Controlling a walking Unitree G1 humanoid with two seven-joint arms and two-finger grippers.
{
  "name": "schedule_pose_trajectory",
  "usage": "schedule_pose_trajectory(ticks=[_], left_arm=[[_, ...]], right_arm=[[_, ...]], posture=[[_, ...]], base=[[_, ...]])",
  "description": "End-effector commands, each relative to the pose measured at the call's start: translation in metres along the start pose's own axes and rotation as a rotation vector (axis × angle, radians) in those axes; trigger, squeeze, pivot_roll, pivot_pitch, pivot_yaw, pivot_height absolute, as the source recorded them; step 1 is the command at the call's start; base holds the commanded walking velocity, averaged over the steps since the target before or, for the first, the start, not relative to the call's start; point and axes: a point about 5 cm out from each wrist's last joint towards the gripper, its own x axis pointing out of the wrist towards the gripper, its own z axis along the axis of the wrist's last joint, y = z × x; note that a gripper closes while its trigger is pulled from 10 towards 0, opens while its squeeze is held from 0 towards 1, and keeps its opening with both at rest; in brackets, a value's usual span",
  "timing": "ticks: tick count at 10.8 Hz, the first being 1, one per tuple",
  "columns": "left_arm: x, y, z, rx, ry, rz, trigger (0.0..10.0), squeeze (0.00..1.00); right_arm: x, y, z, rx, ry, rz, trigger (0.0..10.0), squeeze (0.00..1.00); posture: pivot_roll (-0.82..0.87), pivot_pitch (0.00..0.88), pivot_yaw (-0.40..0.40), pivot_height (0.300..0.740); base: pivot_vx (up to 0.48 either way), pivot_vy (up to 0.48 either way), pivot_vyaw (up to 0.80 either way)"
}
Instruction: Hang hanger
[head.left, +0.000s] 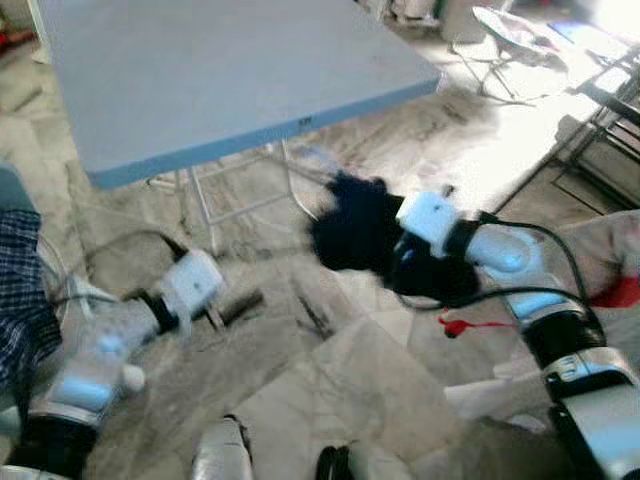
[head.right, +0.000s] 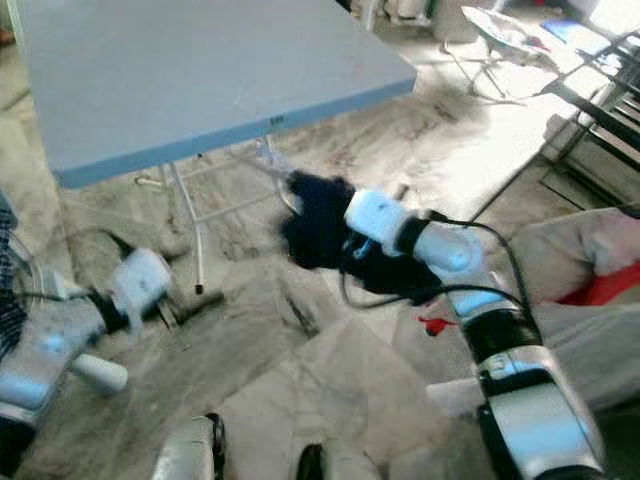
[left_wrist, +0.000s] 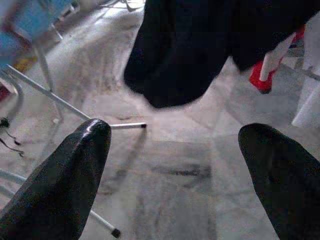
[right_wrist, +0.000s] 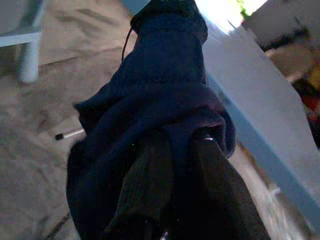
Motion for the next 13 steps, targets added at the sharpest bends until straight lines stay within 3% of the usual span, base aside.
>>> schedule_pose_trajectory(ticks=[1, 3, 5, 6, 8, 10, 11, 12, 13], left_arm=[[-0.004, 0.002, 0.003, 0.061, 0.006, 0.002, 10.0, 1.0], [-0.009, 0.002, 0.002, 0.087, -0.007, -0.031, 10.0, 1.0], [-0.008, -0.019, 0.0, 0.076, -0.031, -0.101, 10.0, 1.0], [-0.006, -0.028, -0.005, 0.076, -0.03, -0.129, 10.0, 0.0], [-0.005, -0.04, -0.012, 0.022, -0.026, -0.207, 10.0, 0.0], [-0.007, -0.041, -0.012, -0.104, -0.051, -0.269, 10.0, 0.0], [-0.009, -0.044, -0.013, -0.117, -0.044, -0.309, 3.9, 0.0], [-0.01, -0.045, -0.016, -0.117, -0.026, -0.322, 0.0, 0.0], [-0.012, -0.042, -0.017, -0.117, -0.024, -0.333, 0.0, 0.0]], right_arm=[[-0.008, 0.004, -0.003, -0.032, -0.001, 0.098, 10.0, 0.0], [-0.022, 0.02, -0.016, 0.014, 0.056, 0.314, 10.0, 0.0], [-0.025, 0.037, -0.026, 0.002, 0.098, 0.44, 10.0, 0.0], [-0.022, 0.046, -0.021, 0.024, 0.053, 0.526, 10.0, 0.0], [-0.019, 0.049, -0.01, 0.039, -0.028, 0.591, 10.0, 0.0], [-0.026, 0.046, -0.007, 0.048, -0.054, 0.666, 10.0, 0.0], [-0.027, 0.044, -0.006, 0.041, -0.055, 0.686, 10.0, 0.0], [-0.028, 0.043, -0.005, 0.047, -0.061, 0.706, 10.0, 0.0], [-0.027, 0.041, -0.003, 0.041, -0.068, 0.715, 10.0, 0.0]], posture=[[0.04, 0.134, -0.096, 0.74], [0.03, 0.137, -0.09, 0.74], [0.04, 0.14, -0.095, 0.74], [0.05, 0.141, -0.096, 0.74], [0.04, 0.139, -0.093, 0.74], [0.03, 0.137, -0.09, 0.74], [0.03, 0.136, -0.09, 0.74], [0.03, 0.135, -0.09, 0.74], [0.03, 0.135, -0.09, 0.74]], base=[[0.0, 0.0, 0.0], [0.0, 0.0, 0.0], [0.0, 0.0, 0.0], [0.0, 0.0, 0.0], [0.0, 0.0, 0.0], [0.0, 0.0, 0.0], [0.0, 0.0, 0.0], [0.0, 0.0, 0.0], [0.0, 0.0, 0.0]])
